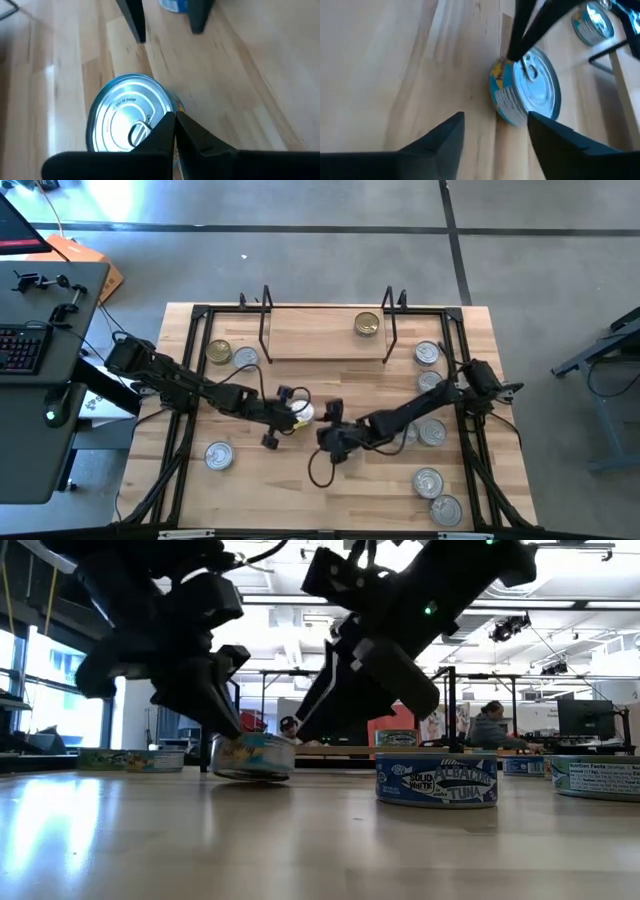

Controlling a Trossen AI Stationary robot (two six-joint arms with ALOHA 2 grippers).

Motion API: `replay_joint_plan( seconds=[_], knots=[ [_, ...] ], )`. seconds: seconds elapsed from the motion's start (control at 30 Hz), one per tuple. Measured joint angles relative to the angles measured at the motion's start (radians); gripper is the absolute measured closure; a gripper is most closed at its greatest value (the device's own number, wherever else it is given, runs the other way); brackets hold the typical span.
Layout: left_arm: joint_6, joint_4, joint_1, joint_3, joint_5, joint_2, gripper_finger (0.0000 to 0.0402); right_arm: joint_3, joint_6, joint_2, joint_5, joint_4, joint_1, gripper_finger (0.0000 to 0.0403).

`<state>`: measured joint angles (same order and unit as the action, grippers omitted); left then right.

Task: Stack canned seafood by type on shelf
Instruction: Put the light blue tuna can on the shelf

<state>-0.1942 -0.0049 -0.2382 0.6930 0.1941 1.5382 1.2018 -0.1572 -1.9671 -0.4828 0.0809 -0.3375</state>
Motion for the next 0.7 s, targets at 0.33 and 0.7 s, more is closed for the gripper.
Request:
replay_joint_plan(
  seconds=[0.33, 0.7],
  knots=[
    [0.124, 0.067, 0.036, 0.001, -0.034, -0.015, 0.0401, 0.001, -0.261, -0.056, 0.016, -0.162, 0.05, 0.0147],
    [0.184, 0.113, 0.047, 0.001, -0.096, -0.016, 0.0401, 0.001, -0.291, -0.098, -0.005, -0.218, 0.082, 0.0204]
  ],
)
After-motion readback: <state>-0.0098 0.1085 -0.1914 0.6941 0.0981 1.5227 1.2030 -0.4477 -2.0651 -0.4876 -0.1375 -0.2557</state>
